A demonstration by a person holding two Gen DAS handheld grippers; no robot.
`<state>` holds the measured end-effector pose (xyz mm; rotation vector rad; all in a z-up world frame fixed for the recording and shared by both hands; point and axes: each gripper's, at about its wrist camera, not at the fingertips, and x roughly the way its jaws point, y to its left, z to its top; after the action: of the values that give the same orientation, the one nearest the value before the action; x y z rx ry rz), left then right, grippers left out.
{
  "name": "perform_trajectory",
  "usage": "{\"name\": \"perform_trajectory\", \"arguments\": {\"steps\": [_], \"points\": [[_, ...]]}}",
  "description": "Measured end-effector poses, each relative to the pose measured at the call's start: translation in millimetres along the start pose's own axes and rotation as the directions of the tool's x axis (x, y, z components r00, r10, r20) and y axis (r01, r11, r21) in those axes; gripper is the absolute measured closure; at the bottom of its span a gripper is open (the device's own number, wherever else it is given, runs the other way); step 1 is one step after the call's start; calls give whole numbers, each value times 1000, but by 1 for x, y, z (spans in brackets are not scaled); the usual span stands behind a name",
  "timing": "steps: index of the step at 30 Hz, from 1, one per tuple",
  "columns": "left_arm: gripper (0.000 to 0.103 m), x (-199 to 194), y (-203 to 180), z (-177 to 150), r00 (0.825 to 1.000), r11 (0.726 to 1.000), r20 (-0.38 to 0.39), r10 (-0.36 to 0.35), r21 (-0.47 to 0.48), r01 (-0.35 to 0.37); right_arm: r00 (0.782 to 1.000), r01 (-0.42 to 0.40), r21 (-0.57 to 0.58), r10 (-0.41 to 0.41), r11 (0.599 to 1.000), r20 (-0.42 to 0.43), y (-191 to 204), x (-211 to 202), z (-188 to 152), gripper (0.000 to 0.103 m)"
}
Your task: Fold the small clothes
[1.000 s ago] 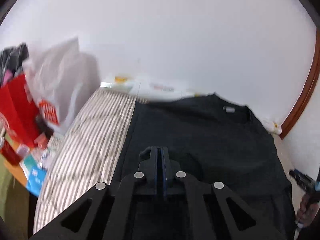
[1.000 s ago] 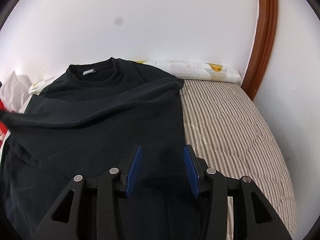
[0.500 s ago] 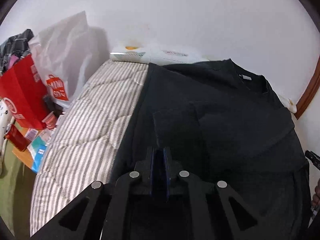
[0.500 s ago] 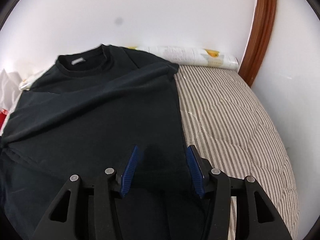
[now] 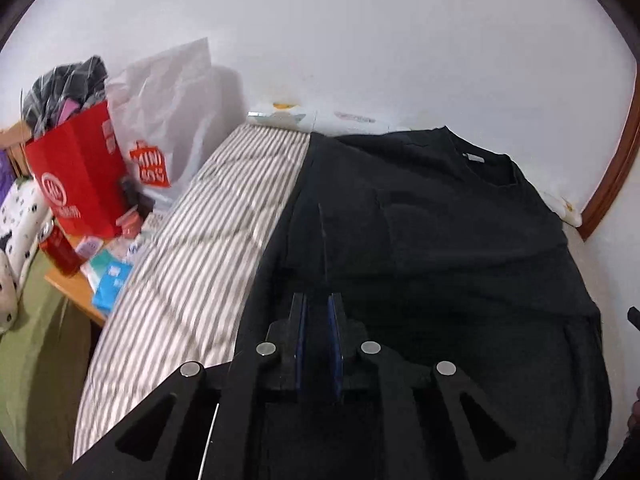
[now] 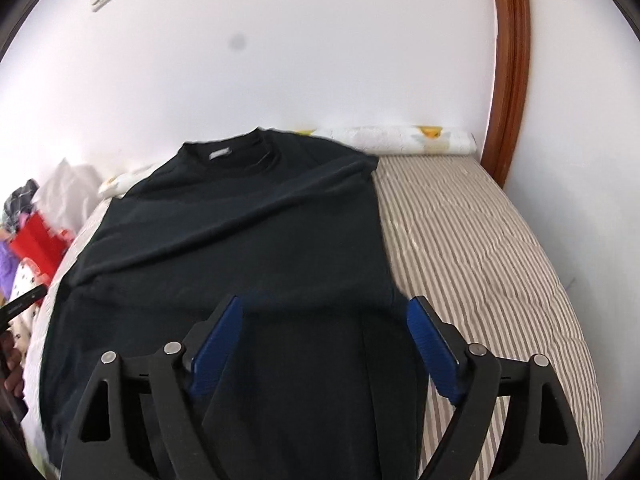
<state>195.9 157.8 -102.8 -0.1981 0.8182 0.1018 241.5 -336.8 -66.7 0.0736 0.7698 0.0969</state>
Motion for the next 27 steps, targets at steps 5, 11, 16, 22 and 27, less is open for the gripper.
{"name": "perform_trajectory", "arguments": {"steps": [5, 11, 16, 22, 27], "points": [[78, -20, 5, -24, 1000, 999, -5, 13, 39, -13, 992, 103, -5, -103, 995, 74, -13, -33, -24, 15], [47, -38, 16, -58, 1000, 999, 2, -12, 39, 12, 969, 219, 12, -219, 976, 111, -34, -49, -65, 14], [47, -41, 30, -86, 999, 1000, -42, -19, 22, 19, 977, 211, -15, -211, 977, -10, -45, -40, -98, 14], [48, -46, 35, -117, 997, 999, -75, -23, 48, 26, 988, 144, -7, -145, 989, -56, -49, -39, -131, 23], [55, -49, 33, -135, 996, 996, -89, -19, 83, 26, 990, 114, 46, -109, 992, -91, -57, -33, -146, 29]]}}
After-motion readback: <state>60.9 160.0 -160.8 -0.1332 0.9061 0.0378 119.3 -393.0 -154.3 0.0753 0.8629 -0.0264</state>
